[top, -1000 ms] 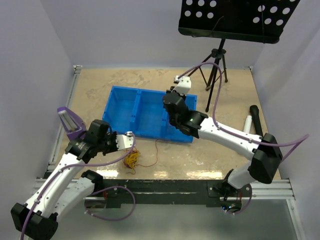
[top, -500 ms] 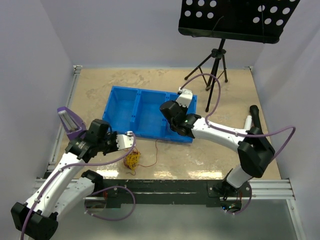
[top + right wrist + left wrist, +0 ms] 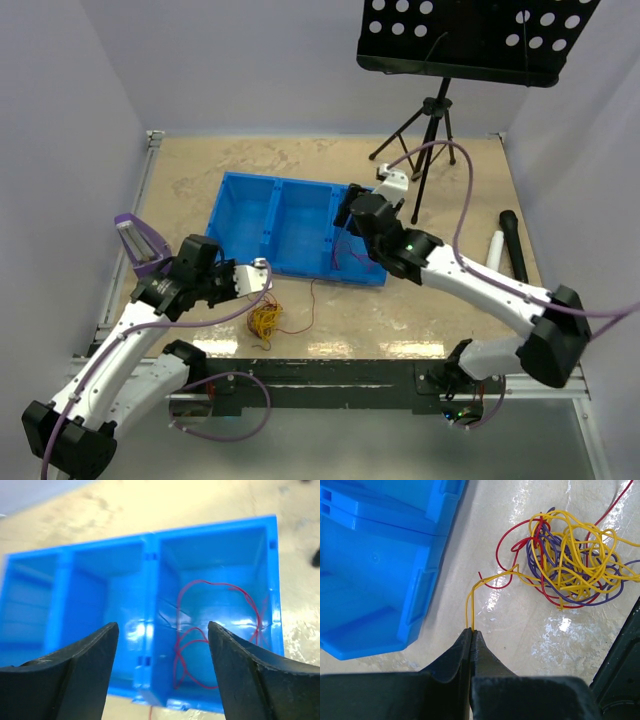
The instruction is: Untangle the cables
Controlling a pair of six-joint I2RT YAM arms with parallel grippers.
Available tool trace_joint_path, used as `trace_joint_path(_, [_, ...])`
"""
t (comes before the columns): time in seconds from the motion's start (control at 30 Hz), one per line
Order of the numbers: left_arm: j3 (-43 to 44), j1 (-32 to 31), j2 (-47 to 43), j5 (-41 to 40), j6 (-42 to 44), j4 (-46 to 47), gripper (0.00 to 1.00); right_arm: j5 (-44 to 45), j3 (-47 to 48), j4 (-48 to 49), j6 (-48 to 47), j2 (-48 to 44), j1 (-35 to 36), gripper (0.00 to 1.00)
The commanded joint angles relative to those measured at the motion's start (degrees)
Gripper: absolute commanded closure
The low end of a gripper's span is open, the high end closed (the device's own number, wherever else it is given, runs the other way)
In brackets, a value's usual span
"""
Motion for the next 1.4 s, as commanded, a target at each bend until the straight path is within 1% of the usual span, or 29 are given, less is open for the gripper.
trace_joint_path(0.0, [1.2,0.24,0.4,1.71,-1.77,1.67,1.0,-8.57,-7.59,6.03,-3.47,-8.84,1.68,0.3])
trace_joint_path(0.07, [0.93,0.24,0.49,1.45,-1.95,2.2,1.0,-13.05,-12.34,10.16,-5.22,-11.92,5.89,0.32])
trace_joint_path(0.17, [0.76,0.24,0.93,1.45,-2.21,2.73,1.0,-17.28,-17.61,14.38,-6.11,-13.43,12.83,0.34])
trace_joint_path(0.27, [0.67,0.24,1.46,1.62,-2.47,2.82,1.0,-20.27,-22.89,19.3,-4.45,-12.73,18.2,0.34])
trace_joint_path(0.37, [0.76,0.24,1.81,1.88,-2.82,2.99,1.0,-21.33,-25.01,24.58,-3.47,-10.19,21.81,0.35])
trace_joint_path(0.6, [0.49,0.24,1.55,1.45,-3.09,2.56,1.0,-23.79,-21.42,33.02,-8.82,1.76,25.07,0.31])
trace_joint_path(0.83, [-0.47,0.24,1.11,0.39,-2.48,2.64,1.0,-23.53,-15.44,35.14,-13.93,13.8,26.39,0.29])
trace_joint_path(0.97, [-0.83,0.24,1.37,0.3,-2.3,2.99,1.0,-23.0,-13.16,36.81,-15.25,17.94,26.48,0.3])
trace_joint_path(1.07, [-0.65,0.24,1.72,0.57,-2.39,3.17,1.0,-23.09,-11.22,37.95,-15.34,20.23,26.57,0.36])
trace_joint_path(1.1, [-0.65,0.24,1.81,0.74,-2.39,3.08,1.0,-23.09,-10.52,38.48,-15.25,20.67,26.65,0.41])
trace_joint_path(1.23, [-0.91,0.24,2.16,0.83,-2.39,3.08,1.0,-23.36,-9.72,40.24,-14.64,21.37,26.92,0.65])
trace_joint_path(1.37, [-0.82,0.24,1.72,0.22,-2.3,2.73,1.0,-22.57,-11.56,38.93,-13.5,19.62,27.36,0.89])
